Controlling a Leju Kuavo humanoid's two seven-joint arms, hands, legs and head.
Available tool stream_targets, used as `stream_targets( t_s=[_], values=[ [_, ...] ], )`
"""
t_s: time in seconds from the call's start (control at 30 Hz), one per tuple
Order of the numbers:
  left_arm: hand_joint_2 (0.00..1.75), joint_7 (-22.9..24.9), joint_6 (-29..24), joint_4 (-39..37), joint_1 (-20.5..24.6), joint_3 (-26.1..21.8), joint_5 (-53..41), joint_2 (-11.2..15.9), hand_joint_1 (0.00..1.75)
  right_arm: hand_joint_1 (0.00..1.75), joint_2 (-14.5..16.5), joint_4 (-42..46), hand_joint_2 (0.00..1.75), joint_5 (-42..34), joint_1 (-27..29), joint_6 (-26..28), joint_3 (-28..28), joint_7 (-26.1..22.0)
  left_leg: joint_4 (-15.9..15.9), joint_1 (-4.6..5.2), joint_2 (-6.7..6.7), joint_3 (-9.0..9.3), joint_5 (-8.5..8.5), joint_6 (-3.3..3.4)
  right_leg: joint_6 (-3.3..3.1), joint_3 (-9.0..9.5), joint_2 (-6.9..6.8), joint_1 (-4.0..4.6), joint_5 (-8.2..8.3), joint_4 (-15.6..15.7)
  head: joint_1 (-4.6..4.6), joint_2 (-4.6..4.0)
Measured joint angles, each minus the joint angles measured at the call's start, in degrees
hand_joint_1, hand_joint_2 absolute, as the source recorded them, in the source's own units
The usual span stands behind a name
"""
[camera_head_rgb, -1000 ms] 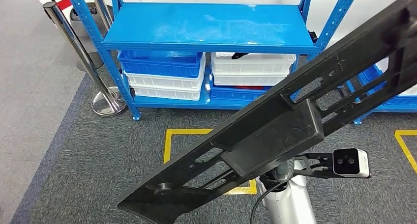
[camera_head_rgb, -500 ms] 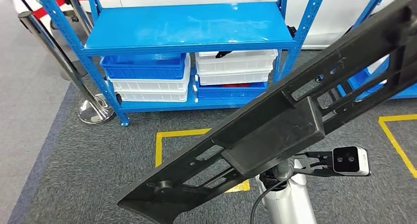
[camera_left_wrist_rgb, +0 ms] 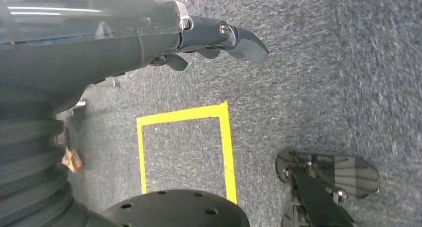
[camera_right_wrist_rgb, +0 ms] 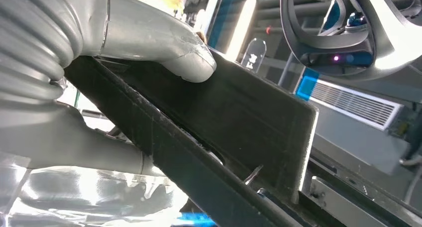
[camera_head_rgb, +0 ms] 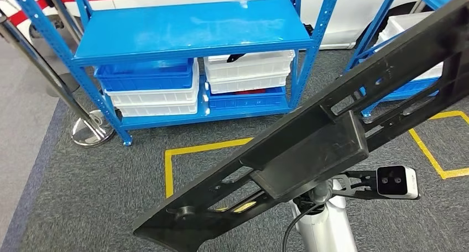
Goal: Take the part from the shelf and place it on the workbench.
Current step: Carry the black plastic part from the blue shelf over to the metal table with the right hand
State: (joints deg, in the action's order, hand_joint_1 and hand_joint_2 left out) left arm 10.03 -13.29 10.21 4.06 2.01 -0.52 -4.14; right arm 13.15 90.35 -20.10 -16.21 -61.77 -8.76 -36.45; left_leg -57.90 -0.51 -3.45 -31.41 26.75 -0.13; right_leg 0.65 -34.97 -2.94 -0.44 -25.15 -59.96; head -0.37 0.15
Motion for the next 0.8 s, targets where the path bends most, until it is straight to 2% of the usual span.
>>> stream_targets(
  t_s=[0.03, 0.1, 0.17, 0.2, 0.27, 0.3, 0.33, 0.37, 0.43, 0.47, 0.53, 0.6, 0.67, 0.7, 0.73, 0.8],
  values=[
    [1.75, 0.0, 0.0, 0.0, 0.0, 0.0, 0.0, 0.0, 0.00, 1.75, 0.0, 0.0, 1.75, 0.0, 0.0, 0.0, 0.0, 0.0, 0.0, 0.14, -0.33, 0.03, 0.07, -0.33, -0.39, 0.13, -0.03, 0.23, -0.16, 0.6, -0.02, 0.00],
    [1.75, 0.0, 0.0, 0.0, 0.1, 0.0, 0.0, 0.0, 0.00, 1.75, 0.0, 0.1, 1.75, 0.0, 0.0, 0.0, 0.0, 0.0, 0.0, 0.11, -0.88, 0.11, 0.25, -1.01, -1.14, -0.05, 1.01, 0.21, 0.08, 0.7, -0.04, 0.00],
    [1.75, -0.1, 0.0, 0.0, 0.2, 0.0, 0.0, 0.1, 0.00, 1.75, 0.1, 0.2, 1.75, -0.1, 0.0, -0.1, 0.1, 0.0, -1.7, -0.06, 0.18, -0.53, 1.76, -1.58, -1.89, -0.01, 1.88, -0.07, 0.38, 1.1, -0.08, 0.00],
    [1.75, -0.1, 0.0, 0.0, 0.1, 0.0, 0.0, 0.1, 0.00, 1.75, 0.1, 0.3, 1.75, -0.1, 0.0, -0.1, 0.1, 0.0, -4.3, -0.15, 1.19, -1.63, 3.40, -1.77, -2.20, 0.02, 2.27, -0.21, 0.50, 1.2, -0.12, 0.00],
    [1.75, -0.2, 0.0, 0.0, 0.2, 0.0, 0.0, 0.2, 0.00, 1.75, 0.1, 0.3, 1.75, -0.2, 0.1, -0.3, 0.1, 0.0, -12.0, -0.16, 2.64, -5.05, 7.13, -1.96, -2.54, -0.08, 3.07, -0.09, 0.54, 1.2, -0.18, 0.00],
    [1.75, -0.3, 0.0, 0.0, 0.2, 0.0, -0.1, 0.2, 0.00, 1.75, 0.1, 0.3, 1.75, -0.3, 0.2, -0.4, 0.2, 0.0, -15.1, -0.16, 2.84, -6.45, 8.04, -2.01, -2.58, -0.10, 3.57, -0.01, 0.55, 1.1, -0.17, 0.00],
    [1.75, -0.3, 0.0, 0.0, 0.3, 0.0, -0.1, 0.2, 0.00, 1.75, 0.1, 0.3, 1.75, -0.3, 0.2, -0.5, 0.2, -0.1, -16.3, -0.16, 2.90, -7.04, 7.84, -1.99, -2.60, -0.11, 4.15, 0.05, 0.55, 1.1, -0.17, 0.00],
    [1.75, -0.3, 0.0, 0.0, 0.4, 0.0, -0.2, 0.3, 0.00, 1.75, 0.1, 0.3, 1.75, -0.3, 0.3, -0.6, 0.2, -0.1, -15.2, -0.16, 2.96, -6.54, 6.48, -1.90, -2.60, -0.10, 4.80, 0.08, 0.54, 0.9, -0.17, 0.00],
    [1.75, -0.5, 0.0, 0.0, 0.3, 0.0, -0.5, 0.4, 0.00, 1.75, 0.1, 0.3, 1.75, -0.4, 0.3, -0.7, 0.3, -0.2, -8.2, -0.24, 4.07, -3.37, 2.40, -1.55, -2.51, -0.12, 6.11, 0.05, 0.50, 0.6, -0.16, 0.00],
    [1.75, -0.6, 0.0, 0.0, 0.2, 0.0, -0.7, 0.5, 0.00, 1.75, 0.1, 0.3, 1.75, -0.5, 0.3, -0.7, 0.4, -0.3, -4.6, -0.28, 4.96, -1.81, 1.08, -1.38, -2.35, -0.29, 6.74, 0.10, 0.48, 0.4, -0.15, 0.00],
    [1.75, -0.8, 0.0, 0.0, 0.1, 0.0, -0.9, 0.7, 0.00, 1.75, 0.1, 0.4, 1.75, -0.6, 0.5, -0.7, 0.5, -0.5, -1.2, -0.21, 6.19, -0.47, 0.52, -1.01, -1.72, -0.86, 7.68, 0.05, 0.70, 0.2, -0.13, 0.00],
    [1.75, -0.6, 0.0, 0.0, 0.3, 0.1, -1.2, 0.7, 0.00, 1.75, 0.1, 0.6, 1.75, -0.6, 0.7, -0.7, 0.7, -0.7, -0.7, -0.21, 5.66, -0.43, 0.36, -0.48, -0.91, -1.24, 8.38, -0.01, 1.08, 0.3, -0.14, 0.00],
    [1.75, -0.3, 0.0, 0.0, 0.3, 0.3, -1.5, 0.8, 0.00, 1.75, 0.1, 1.1, 1.75, -0.6, 1.0, -0.7, 0.9, -0.9, -0.1, -0.46, 4.69, -0.25, -0.15, 0.32, -0.34, -1.82, 7.29, 0.11, 0.24, -0.8, 0.05, 0.00],
    [1.75, -0.2, 0.0, 0.0, 0.2, 0.4, -1.6, 0.9, 0.00, 1.75, 0.1, 1.4, 1.75, -0.7, 1.1, -0.7, 1.0, -1.0, 0.2, -0.61, 4.13, -0.19, -0.35, 0.67, -0.12, -2.83, 6.17, 0.18, -1.11, -2.9, 0.20, 0.00],
    [1.75, -0.1, -0.1, 0.0, 0.2, 0.4, -1.7, 1.0, 0.00, 1.75, 0.1, 1.7, 1.75, -0.7, 1.2, -0.7, 1.1, -1.1, 0.3, -0.54, 3.59, -0.19, -0.43, 0.88, 0.06, -4.38, 4.91, 0.13, -2.92, -6.2, 0.37, 0.00],
    [1.75, 0.0, -0.1, 0.0, 0.1, 0.5, -1.8, 1.0, 0.00, 1.75, 0.1, 1.9, 1.75, -0.7, 1.6, -0.7, 1.2, -1.2, 0.3, -0.47, 2.50, -0.29, -0.44, 1.02, 0.42, -7.82, 3.73, -0.11, -5.98, -13.5, 0.53, 0.00]
  ],
)
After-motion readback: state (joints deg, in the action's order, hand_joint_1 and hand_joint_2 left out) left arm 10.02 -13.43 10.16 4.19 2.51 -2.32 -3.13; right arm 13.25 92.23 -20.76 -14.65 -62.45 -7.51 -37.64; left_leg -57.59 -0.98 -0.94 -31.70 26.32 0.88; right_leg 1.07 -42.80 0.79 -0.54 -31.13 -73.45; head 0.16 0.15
